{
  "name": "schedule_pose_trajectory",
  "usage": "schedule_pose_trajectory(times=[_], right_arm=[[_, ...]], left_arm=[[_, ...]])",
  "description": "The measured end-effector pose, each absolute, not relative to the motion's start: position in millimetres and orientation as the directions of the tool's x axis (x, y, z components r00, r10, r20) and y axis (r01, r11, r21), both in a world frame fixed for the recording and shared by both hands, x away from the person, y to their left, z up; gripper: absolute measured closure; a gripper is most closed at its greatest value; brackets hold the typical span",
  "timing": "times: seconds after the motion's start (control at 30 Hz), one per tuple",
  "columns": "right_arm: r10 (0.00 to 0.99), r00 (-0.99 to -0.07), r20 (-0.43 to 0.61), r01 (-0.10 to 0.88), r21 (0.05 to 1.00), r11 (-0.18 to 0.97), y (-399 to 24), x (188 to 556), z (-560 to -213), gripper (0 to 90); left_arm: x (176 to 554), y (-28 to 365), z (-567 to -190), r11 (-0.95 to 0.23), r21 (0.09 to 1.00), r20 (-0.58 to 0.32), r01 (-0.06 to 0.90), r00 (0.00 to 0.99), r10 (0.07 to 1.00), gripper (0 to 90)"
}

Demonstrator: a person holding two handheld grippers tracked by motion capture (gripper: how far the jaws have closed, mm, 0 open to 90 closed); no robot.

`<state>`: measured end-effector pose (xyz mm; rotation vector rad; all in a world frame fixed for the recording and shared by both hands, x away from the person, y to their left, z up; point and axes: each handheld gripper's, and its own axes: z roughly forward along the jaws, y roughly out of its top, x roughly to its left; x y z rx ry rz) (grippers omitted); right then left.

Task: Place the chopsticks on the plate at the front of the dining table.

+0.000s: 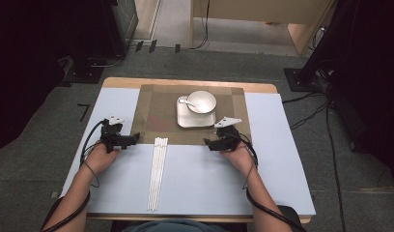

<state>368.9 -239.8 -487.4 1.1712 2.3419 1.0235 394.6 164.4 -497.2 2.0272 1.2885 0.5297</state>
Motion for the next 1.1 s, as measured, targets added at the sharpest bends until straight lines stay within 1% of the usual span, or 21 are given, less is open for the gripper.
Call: schedule_pose_trajectory(times=[0.4, 0.7, 0.87, 1.1], right_arm=[[0.777, -0.628, 0.042, 0.548, 0.733, 0.403, -229.9, 369.8, -486.7, 29.7], [0.773, -0.632, 0.056, 0.552, 0.732, 0.399, -224.9, 371.4, -486.3, 29.9], [0.777, -0.629, 0.032, 0.543, 0.733, 0.409, -220.8, 372.0, -484.4, 28.2], [0.768, -0.638, 0.043, 0.537, 0.740, 0.405, -213.8, 371.4, -484.8, 28.8]], left_arm=[[394.5, 164.3, -497.4, -0.287, 0.721, -0.016, 0.630, 0.430, 0.903, 8.9], [394.8, 164.2, -497.4, -0.289, 0.720, -0.016, 0.631, 0.432, 0.902, 8.6], [396.1, 161.8, -498.2, -0.312, 0.708, -0.014, 0.633, 0.455, 0.890, 1.9], [396.1, 161.8, -498.2, -0.311, 0.709, -0.015, 0.633, 0.454, 0.891, 1.8]])
